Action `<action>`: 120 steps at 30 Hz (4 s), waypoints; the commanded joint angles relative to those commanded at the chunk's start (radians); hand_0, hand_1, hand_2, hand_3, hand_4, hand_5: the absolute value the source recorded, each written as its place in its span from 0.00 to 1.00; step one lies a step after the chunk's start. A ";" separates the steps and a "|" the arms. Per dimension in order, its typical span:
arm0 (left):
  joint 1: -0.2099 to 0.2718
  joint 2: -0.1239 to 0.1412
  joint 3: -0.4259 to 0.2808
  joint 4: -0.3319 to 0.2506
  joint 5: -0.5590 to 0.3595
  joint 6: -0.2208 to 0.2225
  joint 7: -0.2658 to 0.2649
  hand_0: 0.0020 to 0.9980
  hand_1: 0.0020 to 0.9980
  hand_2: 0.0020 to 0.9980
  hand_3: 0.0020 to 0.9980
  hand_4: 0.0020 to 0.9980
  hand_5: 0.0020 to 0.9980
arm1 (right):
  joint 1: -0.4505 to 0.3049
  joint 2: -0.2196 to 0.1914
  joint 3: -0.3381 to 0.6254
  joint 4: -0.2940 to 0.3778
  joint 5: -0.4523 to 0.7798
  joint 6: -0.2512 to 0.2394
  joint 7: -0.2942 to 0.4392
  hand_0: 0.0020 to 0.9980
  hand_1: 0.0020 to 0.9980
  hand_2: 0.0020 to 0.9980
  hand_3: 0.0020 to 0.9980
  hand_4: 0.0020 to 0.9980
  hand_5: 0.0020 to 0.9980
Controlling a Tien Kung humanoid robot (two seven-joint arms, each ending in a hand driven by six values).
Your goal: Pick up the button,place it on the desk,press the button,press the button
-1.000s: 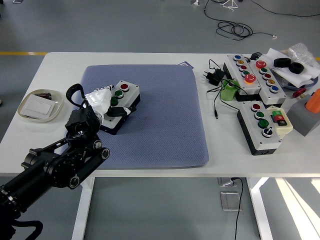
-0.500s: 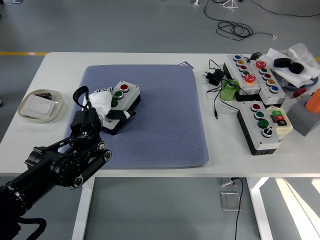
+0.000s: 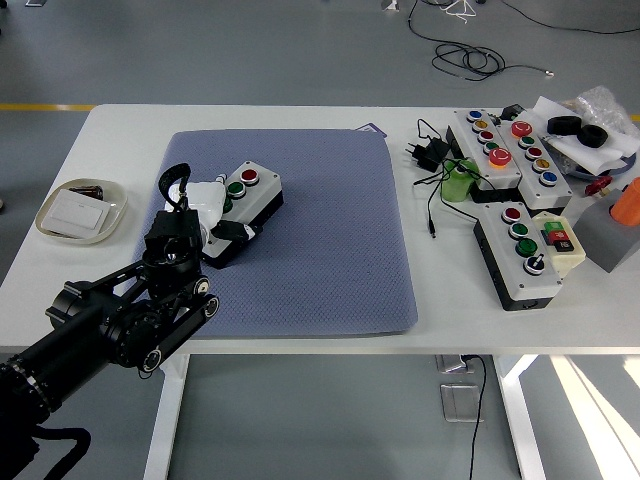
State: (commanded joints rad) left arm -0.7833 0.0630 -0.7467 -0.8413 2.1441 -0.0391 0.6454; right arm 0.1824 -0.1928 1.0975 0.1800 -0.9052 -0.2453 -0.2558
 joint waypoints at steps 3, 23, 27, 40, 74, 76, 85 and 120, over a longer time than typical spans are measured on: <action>-0.001 0.002 0.003 0.003 -0.007 -0.003 0.000 0.52 0.47 0.46 0.87 0.71 0.01 | 0.000 0.000 0.001 0.000 -0.001 0.000 0.000 0.79 0.80 0.82 0.75 0.41 0.48; 0.016 0.027 0.010 -0.028 0.053 0.074 0.000 0.24 0.20 0.21 0.37 0.38 0.00 | 0.003 -0.002 0.007 0.000 -0.002 -0.002 0.001 0.79 0.80 0.82 0.75 0.41 0.48; 0.026 0.040 0.006 -0.057 0.065 0.145 0.000 0.21 0.18 0.17 0.30 0.33 0.00 | 0.004 -0.001 0.007 0.000 -0.002 -0.003 0.000 0.79 0.80 0.82 0.75 0.41 0.48; 0.032 0.103 0.028 -0.171 0.031 0.153 -0.281 0.22 0.17 0.15 0.29 0.30 0.00 | 0.001 0.000 0.006 0.000 -0.002 -0.004 0.000 0.79 0.80 0.82 0.75 0.41 0.48; -0.061 0.208 0.257 -0.129 0.107 0.243 -0.723 0.32 0.25 0.23 0.31 0.22 0.00 | -0.004 0.004 0.003 0.000 0.000 -0.005 -0.004 0.79 0.80 0.82 0.75 0.41 0.48; -0.067 0.210 0.268 -0.120 0.090 0.262 -0.744 0.33 0.26 0.24 0.32 0.22 0.00 | -0.002 0.004 0.004 0.000 -0.004 -0.004 -0.005 0.79 0.80 0.82 0.75 0.41 0.48; -0.087 0.211 0.315 -0.083 0.052 0.301 -0.787 0.33 0.27 0.25 0.32 0.22 0.00 | 0.001 0.004 0.004 0.000 -0.008 -0.003 -0.005 0.79 0.80 0.82 0.75 0.41 0.48; -0.070 0.210 0.232 -0.128 -0.135 0.000 -0.696 0.59 0.70 0.80 1.00 0.59 0.01 | 0.001 0.006 -0.015 0.000 0.011 -0.003 -0.002 0.79 0.80 0.82 0.75 0.41 0.48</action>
State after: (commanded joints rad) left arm -0.8528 0.2734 -0.5144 -0.9690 2.0087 -0.0387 -0.0502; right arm 0.1833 -0.1872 1.0825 0.1800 -0.8946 -0.2486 -0.2578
